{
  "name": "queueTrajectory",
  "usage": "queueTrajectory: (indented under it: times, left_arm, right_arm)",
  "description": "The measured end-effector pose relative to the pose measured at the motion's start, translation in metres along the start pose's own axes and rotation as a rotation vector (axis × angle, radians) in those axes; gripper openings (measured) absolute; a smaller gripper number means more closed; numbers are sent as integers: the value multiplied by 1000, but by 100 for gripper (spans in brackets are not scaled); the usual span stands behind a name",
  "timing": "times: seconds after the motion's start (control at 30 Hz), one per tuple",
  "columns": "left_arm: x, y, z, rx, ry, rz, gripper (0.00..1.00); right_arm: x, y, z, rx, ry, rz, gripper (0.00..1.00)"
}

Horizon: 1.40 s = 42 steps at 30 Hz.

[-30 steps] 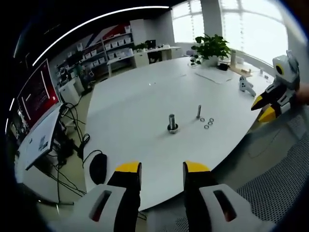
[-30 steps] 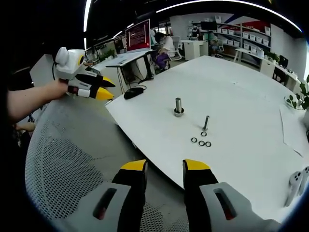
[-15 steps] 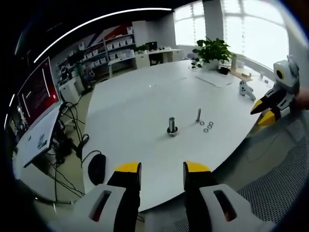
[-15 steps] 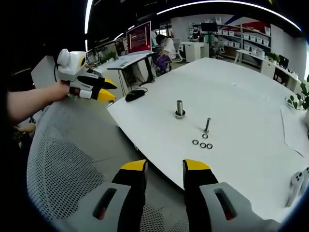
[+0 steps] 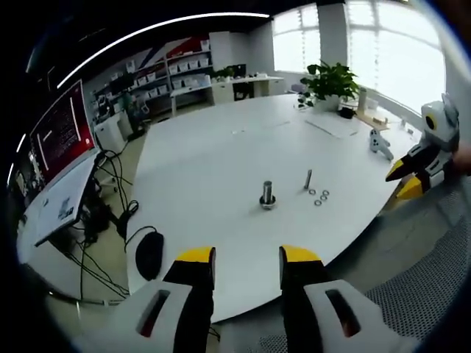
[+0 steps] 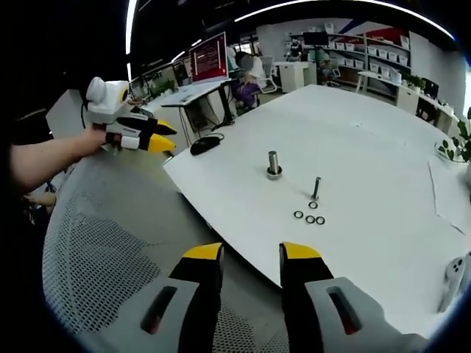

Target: Place the washer onto the threaded stud by aligning its center hole with the stud, sliding it down to the base, and recovering from edge contact or off-axis alignment until the washer reaches the visible bottom stop.

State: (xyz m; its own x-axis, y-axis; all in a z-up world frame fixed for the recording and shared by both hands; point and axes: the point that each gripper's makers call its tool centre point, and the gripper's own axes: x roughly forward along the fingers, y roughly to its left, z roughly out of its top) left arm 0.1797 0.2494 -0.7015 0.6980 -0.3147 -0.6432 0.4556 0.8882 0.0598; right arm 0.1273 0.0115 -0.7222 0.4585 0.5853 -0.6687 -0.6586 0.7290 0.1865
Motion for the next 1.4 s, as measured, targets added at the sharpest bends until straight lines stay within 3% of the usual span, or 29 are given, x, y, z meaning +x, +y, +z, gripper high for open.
queueTrajectory:
  times: [0.1,0.5,0.6,0.83,1.0,1.17,1.4]
  left_arm:
    - [0,0,0,-7,1,0,33]
    - [0,-1,2,6,-5,-6,30]
    - [1,-2,0,3,2,-11,30]
    - [2,-3,-1,8,10,-17,30]
    - [2,-6,-2,20,16,-19,30]
    - [2,-6,-4,28,24,-12,30]
    - [3,-7,-8,40,36,-19,29]
  right_arm:
    - [-1,-2,2,41,-9,3,34]
    - [5,3,-5,-46,64,35,34]
    - [6,-1,-7,-2,73,44,34]
    - [9,-16,-6,-22,80,20,35]
    - [12,-34,0,-104,84,-24,35]
    - [23,-56,-3,-83,83,-45,35]
    - [37,-80,-8,-122,101,-79,35]
